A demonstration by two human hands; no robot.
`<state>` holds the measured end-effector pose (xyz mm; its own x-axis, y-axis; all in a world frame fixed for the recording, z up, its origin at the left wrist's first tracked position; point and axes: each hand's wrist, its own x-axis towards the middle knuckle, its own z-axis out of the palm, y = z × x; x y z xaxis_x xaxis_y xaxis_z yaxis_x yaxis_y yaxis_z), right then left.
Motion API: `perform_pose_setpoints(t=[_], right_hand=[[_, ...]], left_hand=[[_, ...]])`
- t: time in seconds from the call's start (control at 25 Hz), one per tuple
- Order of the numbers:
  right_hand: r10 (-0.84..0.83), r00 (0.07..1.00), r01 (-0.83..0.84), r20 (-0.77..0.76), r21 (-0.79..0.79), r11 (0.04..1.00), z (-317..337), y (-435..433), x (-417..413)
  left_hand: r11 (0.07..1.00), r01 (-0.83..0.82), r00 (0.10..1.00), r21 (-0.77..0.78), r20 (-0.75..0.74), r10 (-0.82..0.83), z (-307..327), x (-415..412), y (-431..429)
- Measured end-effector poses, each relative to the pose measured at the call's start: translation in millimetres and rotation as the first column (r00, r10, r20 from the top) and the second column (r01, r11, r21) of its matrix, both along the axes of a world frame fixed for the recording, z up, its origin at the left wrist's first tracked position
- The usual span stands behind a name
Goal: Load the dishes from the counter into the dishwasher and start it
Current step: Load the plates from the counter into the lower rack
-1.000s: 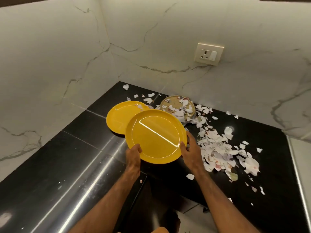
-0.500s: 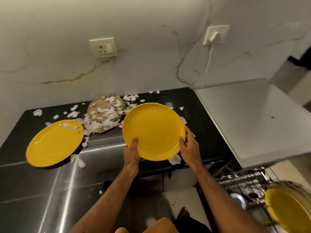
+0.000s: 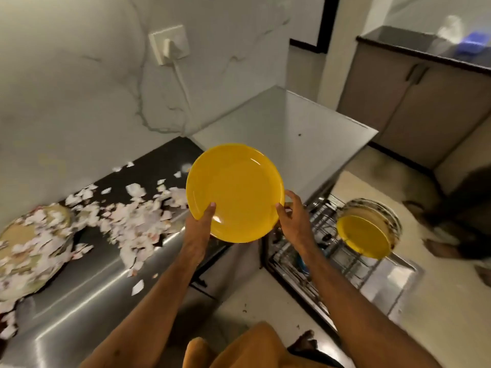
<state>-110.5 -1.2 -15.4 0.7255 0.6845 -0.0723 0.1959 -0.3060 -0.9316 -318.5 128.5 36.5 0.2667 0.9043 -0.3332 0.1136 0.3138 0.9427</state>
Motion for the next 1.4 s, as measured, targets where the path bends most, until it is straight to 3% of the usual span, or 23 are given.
perform_pose_setpoints(t=[0.16,0.32,0.48,0.76,1.0,1.08,1.24,1.4], right_hand=[[-0.223,0.975,0.223,0.013,-0.001,0.975,-4,-55,75],[-0.354,0.934,0.355,0.051,-0.011,0.935,-17,-104,123],[-0.477,0.877,0.48,0.051,-0.049,0.876,-33,-151,149],[-0.629,0.777,0.625,0.022,-0.146,0.767,-65,-197,190],[-0.731,0.676,0.719,0.091,-0.296,0.629,-104,-213,246],[-0.73,0.672,0.725,0.123,-0.309,0.616,-125,-215,260],[-0.718,0.68,0.716,0.147,-0.344,0.607,-181,-212,286],[-0.713,0.691,0.694,0.123,-0.392,0.604,-250,-210,310]], left_hand=[[0.953,0.288,0.951,0.092,-0.149,-0.273,-3,80,-19],[0.829,0.544,0.813,0.128,-0.325,-0.484,-12,156,-41],[0.555,0.801,0.58,0.226,-0.523,-0.624,-19,235,-67],[0.144,0.977,0.212,0.161,-0.608,-0.765,-53,352,-85],[-0.11,0.989,-0.01,0.1,-0.694,-0.72,-111,448,-79],[-0.166,0.985,-0.066,0.05,-0.777,-0.626,-140,472,-80],[-0.181,0.977,-0.169,-0.113,-0.927,-0.336,-206,511,-81],[-0.129,0.968,-0.243,-0.216,-0.934,-0.262,-281,549,-86]])
